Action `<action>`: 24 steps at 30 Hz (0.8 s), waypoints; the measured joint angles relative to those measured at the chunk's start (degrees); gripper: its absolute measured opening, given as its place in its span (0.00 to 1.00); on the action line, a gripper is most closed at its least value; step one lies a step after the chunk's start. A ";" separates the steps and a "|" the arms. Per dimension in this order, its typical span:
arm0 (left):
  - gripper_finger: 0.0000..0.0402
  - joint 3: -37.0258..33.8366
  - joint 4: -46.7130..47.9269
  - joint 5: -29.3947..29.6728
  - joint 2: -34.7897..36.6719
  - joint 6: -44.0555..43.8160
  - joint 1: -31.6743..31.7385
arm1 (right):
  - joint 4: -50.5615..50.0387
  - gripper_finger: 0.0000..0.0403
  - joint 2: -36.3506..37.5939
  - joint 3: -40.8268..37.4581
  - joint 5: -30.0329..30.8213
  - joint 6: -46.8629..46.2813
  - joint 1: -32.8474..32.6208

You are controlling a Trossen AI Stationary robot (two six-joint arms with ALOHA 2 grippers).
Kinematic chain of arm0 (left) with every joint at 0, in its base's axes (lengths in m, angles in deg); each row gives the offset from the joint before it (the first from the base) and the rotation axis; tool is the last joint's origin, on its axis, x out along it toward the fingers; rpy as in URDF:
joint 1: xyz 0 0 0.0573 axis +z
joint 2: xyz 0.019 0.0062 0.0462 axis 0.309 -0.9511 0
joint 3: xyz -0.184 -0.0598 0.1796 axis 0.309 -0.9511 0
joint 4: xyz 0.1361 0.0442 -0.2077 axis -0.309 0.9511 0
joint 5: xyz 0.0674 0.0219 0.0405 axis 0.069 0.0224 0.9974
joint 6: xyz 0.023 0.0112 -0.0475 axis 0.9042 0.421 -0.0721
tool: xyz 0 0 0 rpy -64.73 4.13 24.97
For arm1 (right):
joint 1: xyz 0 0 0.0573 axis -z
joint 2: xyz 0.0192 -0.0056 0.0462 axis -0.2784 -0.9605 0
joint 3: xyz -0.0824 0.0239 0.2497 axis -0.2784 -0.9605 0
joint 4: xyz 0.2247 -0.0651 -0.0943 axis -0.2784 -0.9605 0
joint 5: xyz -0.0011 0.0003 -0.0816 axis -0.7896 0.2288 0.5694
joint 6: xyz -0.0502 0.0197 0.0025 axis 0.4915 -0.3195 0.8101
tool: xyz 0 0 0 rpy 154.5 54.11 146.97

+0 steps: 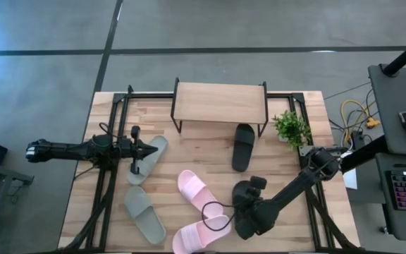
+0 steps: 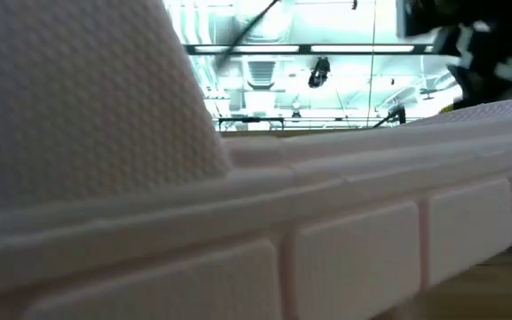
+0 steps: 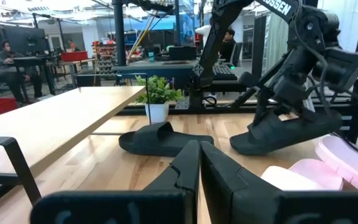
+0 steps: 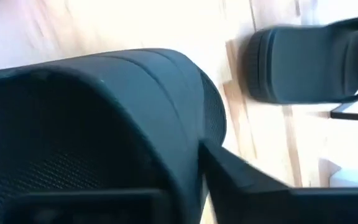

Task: Pick and place slides into the shelf
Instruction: Put the left black slide under the shelf

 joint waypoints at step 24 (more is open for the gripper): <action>0.00 0.00 -0.03 0.00 -0.10 0.00 0.00 | 7.88 0.03 1.49 6.00 15.53 23.54 27.68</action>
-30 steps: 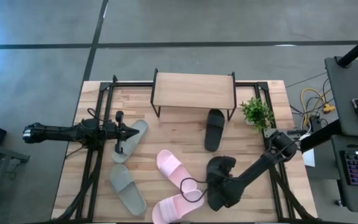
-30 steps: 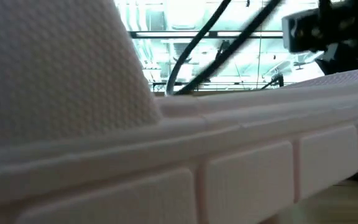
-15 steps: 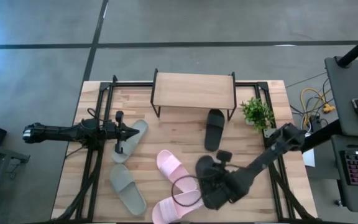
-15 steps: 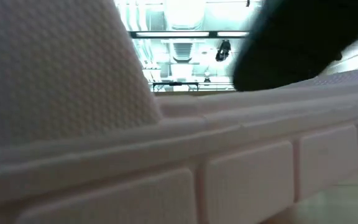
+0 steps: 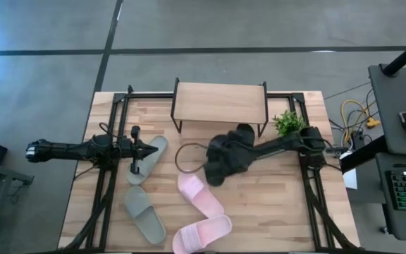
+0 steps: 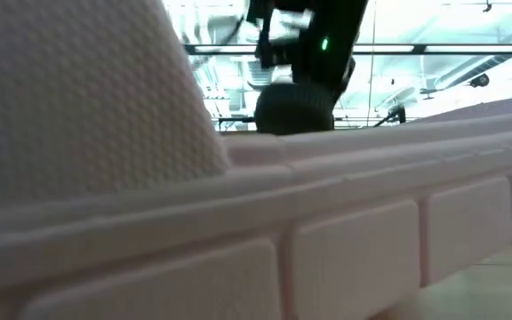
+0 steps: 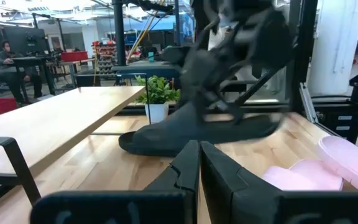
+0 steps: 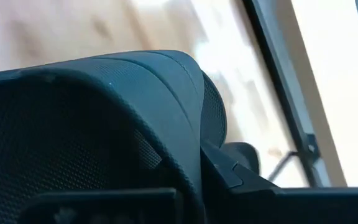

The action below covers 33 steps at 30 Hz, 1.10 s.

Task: Pick and place slides into the shelf
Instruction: Put the left black slide under the shelf

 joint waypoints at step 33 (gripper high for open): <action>0.00 0.00 0.04 0.00 0.01 0.00 -0.01 | -4.83 0.47 -4.02 -2.14 -1.87 -0.12 2.24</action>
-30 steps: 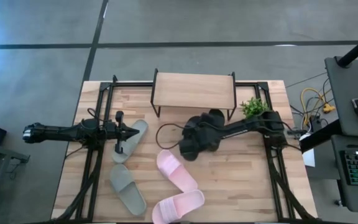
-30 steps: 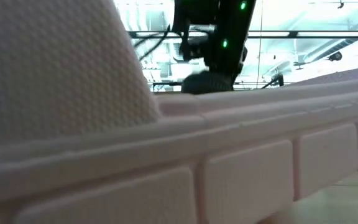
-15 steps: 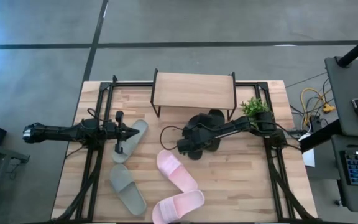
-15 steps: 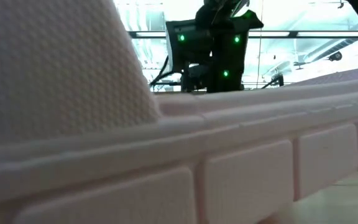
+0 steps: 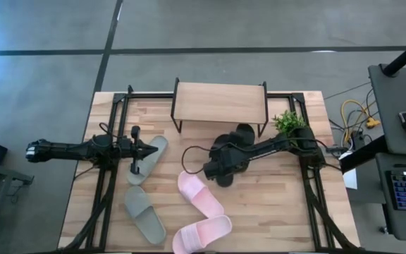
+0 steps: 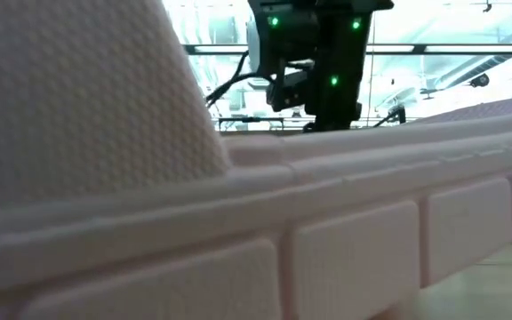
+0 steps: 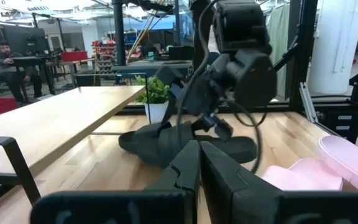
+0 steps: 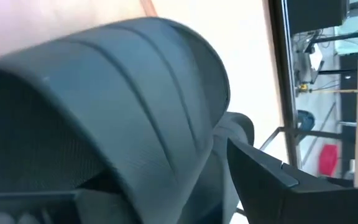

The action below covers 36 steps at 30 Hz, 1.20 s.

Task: Pick and place slides into the shelf
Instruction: Put the left black slide under the shelf

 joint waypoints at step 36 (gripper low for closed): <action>0.00 0.00 -0.06 0.01 0.08 0.00 0.01 | -2.72 0.48 0.04 3.11 -20.65 -7.27 2.31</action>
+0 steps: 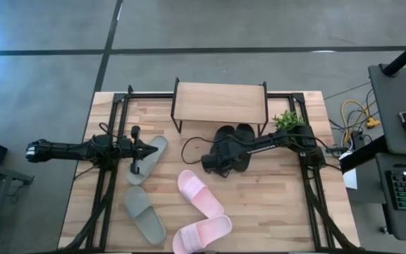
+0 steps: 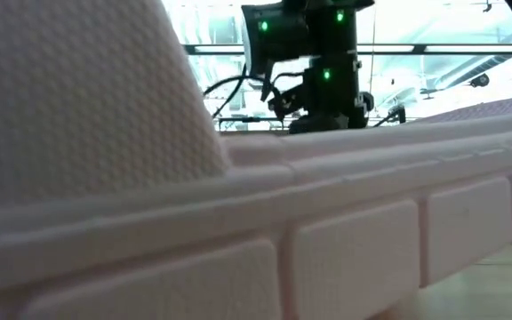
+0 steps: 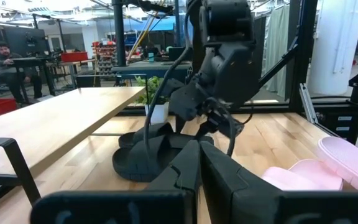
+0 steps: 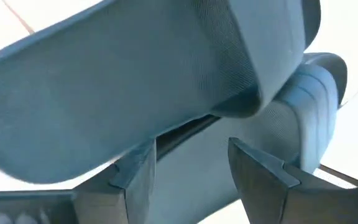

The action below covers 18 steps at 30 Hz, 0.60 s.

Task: Pick and place slides into the shelf
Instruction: Put the left black slide under the shelf

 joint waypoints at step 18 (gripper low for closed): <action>0.00 0.00 0.00 -0.01 0.00 0.00 0.00 | 14.58 0.08 0.15 8.76 -19.31 -6.23 -0.94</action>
